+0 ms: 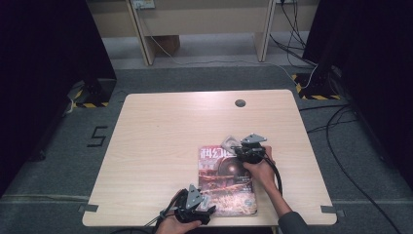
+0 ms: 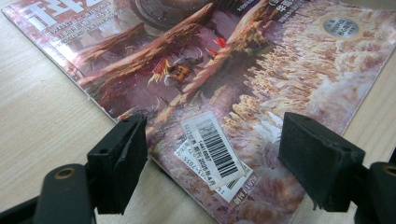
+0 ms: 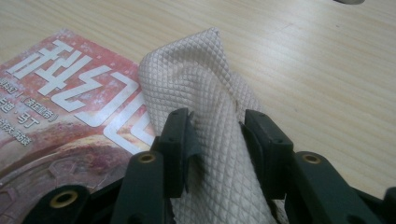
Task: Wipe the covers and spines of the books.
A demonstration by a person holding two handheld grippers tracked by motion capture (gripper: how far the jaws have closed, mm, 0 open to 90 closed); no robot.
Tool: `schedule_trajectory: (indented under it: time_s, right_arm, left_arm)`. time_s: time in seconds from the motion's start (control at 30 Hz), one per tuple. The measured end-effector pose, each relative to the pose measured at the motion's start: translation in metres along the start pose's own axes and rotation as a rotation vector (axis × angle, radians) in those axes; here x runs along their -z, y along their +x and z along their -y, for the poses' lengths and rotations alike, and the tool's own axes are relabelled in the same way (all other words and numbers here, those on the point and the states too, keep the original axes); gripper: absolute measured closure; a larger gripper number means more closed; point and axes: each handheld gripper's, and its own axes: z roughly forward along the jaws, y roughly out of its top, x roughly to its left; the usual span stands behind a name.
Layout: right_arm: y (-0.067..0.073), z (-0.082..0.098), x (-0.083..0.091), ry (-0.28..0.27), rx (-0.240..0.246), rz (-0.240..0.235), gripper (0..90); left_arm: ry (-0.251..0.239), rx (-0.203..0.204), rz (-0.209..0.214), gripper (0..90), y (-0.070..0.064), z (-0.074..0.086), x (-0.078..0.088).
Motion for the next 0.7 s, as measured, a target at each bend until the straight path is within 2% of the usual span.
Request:
schedule_trajectory:
  time_s: [0.07,0.2,0.3,0.33,0.37,0.43,0.53,0.6,0.7]
  right_arm:
    - [0.002,0.000,0.000,0.002,0.001,-0.005,63.7]
    - [0.013,-0.003,-0.005,-0.005,-0.001,-0.058,63.7]
    - [0.027,-0.007,-0.010,-0.009,0.031,-0.084,64.0]
    - [0.033,-0.010,-0.010,-0.007,0.080,-0.065,64.0]
    - [0.037,-0.011,-0.010,-0.003,0.091,-0.063,64.0]
    - [0.046,-0.011,-0.011,-0.006,0.089,-0.104,64.1]
    - [0.059,-0.014,-0.012,0.002,0.153,-0.126,64.2]
    - [0.062,-0.016,-0.012,0.009,0.183,-0.119,64.3]
    - [0.061,-0.020,-0.013,0.030,0.187,-0.126,62.4]
  left_arm:
    - [0.001,0.002,0.002,22.4,0.000,0.000,0.000]
    - [-0.001,0.004,0.000,22.5,0.000,0.000,0.000]
    - [-0.003,0.008,0.000,22.4,0.000,0.000,0.000]
    - [-0.002,0.007,-0.002,22.4,0.000,0.001,0.000]
    - [-0.003,0.004,-0.003,22.5,0.000,0.001,0.000]
    - [0.000,0.001,-0.002,22.7,0.000,0.000,0.000]
    - [0.001,0.002,-0.002,22.5,0.000,0.001,0.000]
    - [-0.002,0.002,-0.005,22.7,0.000,0.001,0.000]
    - [-0.006,0.010,-0.003,22.6,0.000,0.001,0.000]
